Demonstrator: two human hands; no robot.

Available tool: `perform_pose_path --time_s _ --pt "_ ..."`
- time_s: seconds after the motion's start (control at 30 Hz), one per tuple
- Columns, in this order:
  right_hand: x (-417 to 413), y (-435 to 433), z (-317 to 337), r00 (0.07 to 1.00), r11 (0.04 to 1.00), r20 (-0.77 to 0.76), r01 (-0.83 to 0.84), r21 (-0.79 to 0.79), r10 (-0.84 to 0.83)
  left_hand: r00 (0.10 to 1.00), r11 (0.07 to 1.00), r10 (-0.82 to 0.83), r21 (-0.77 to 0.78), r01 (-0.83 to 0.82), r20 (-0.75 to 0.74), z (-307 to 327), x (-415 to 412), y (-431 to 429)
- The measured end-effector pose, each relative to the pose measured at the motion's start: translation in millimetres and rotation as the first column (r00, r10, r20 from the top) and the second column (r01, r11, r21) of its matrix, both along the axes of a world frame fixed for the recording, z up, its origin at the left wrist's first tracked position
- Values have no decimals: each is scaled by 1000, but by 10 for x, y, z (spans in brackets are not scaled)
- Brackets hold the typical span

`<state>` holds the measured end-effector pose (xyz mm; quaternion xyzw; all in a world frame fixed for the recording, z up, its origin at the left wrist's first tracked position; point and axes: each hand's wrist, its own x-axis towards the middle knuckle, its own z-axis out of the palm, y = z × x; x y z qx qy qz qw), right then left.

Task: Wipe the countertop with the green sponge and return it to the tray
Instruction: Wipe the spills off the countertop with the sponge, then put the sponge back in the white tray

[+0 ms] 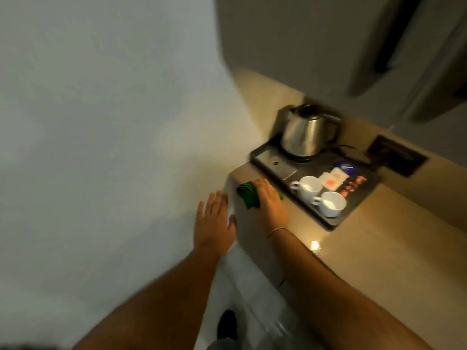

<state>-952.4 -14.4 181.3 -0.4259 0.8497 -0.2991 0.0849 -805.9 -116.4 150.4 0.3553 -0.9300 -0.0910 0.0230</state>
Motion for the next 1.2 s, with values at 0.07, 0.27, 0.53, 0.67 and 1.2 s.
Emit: perform_pose_path --time_s 0.07,0.27,0.53,0.67,1.2 --pt "441 -149 -162 991 999 127 -25 -45 31 994 995 95 26 -97 63 -62 579 -51" --pt "1935 -483 -594 886 937 372 -335 103 276 896 900 407 91 -427 178 -307 2507 196" --pt "4144 -821 -868 633 600 468 -762 241 616 687 688 703 68 -723 185 -302 5235 323" --pt "5416 -982 -1014 459 308 529 -884 352 713 612 600 773 122 -791 168 -409 6236 418" --pt "8200 -1676 -1674 217 87 289 -912 402 932 303 295 953 277 -914 -14 -863 8434 893"
